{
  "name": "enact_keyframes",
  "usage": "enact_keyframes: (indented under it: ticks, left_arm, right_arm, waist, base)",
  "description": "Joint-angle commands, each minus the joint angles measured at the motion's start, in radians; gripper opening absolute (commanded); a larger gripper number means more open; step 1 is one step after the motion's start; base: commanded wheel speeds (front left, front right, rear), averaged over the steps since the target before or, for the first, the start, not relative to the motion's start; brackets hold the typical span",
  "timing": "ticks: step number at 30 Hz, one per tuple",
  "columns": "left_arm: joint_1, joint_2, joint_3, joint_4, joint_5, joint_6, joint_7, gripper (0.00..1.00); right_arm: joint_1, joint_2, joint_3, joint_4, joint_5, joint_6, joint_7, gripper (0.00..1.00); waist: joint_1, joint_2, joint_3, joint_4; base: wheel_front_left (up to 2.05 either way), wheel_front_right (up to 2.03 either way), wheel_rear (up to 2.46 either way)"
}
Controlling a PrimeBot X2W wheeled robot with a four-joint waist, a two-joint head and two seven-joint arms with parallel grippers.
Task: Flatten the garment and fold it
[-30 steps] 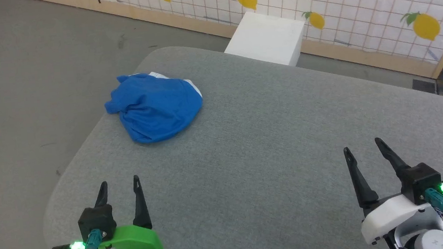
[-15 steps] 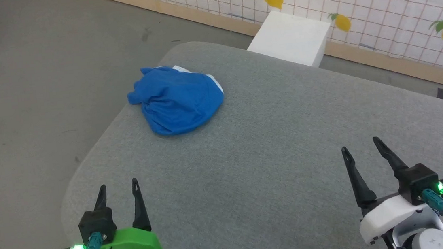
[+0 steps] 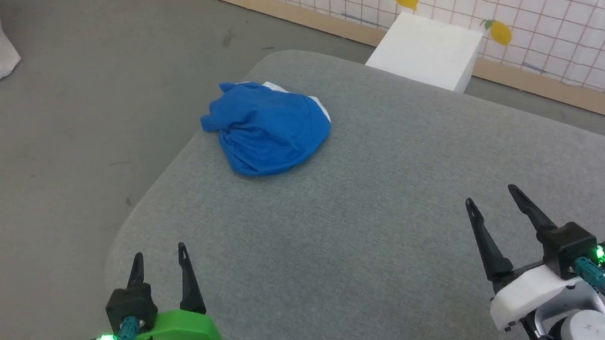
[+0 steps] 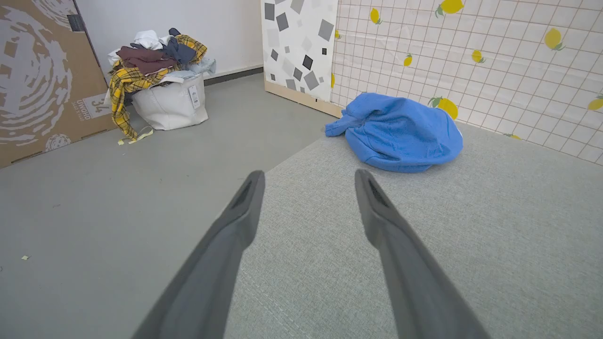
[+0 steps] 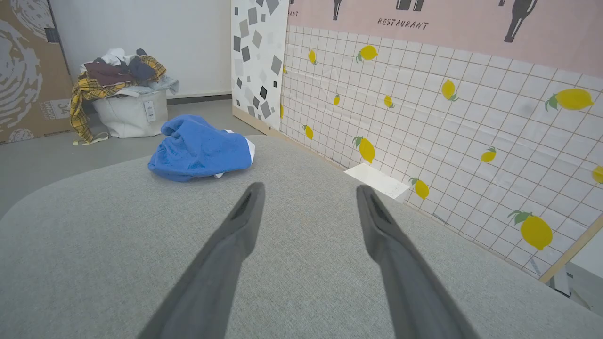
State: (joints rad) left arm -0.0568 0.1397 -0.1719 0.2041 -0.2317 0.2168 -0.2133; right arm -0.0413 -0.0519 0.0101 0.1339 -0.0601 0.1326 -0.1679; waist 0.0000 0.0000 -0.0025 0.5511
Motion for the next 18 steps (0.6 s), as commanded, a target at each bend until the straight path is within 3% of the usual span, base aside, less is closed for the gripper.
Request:
enact_keyframes:
  ticks: [1,5,10,18]
  left_arm:
    - [-0.020,0.010,-0.005,0.006,-0.012,0.008,-0.012,1.00]
    - [-0.034,0.012,-0.009,0.013,-0.034,0.008,-0.020,1.00]
    - [-0.109,0.012,-0.002,0.039,-0.094,-0.027,-0.024,1.00]
    - [-0.403,0.065,0.044,0.182,-0.205,-0.121,0.081,1.00]
  right_arm:
    - [-0.019,0.001,0.001,0.005,-0.007,-0.002,-0.010,1.00]
    - [-0.029,0.001,0.006,0.002,-0.014,-0.002,-0.012,1.00]
    - [-0.064,0.002,0.015,-0.019,-0.037,-0.002,-0.002,1.00]
    - [-0.169,0.002,0.055,-0.073,-0.101,-0.002,0.024,1.00]
  waist:
    - [0.0000,0.0000,0.003,0.010]
    - [0.0000,0.0000,0.022,0.020]
    - [0.0000,0.0000,0.103,0.001]
    - [0.0000,0.0000,0.339,-0.125]
  base:
    - [0.00,0.00,0.00]
    - [0.00,0.00,0.00]
    - [0.00,0.00,0.00]
    - [0.00,0.00,0.00]
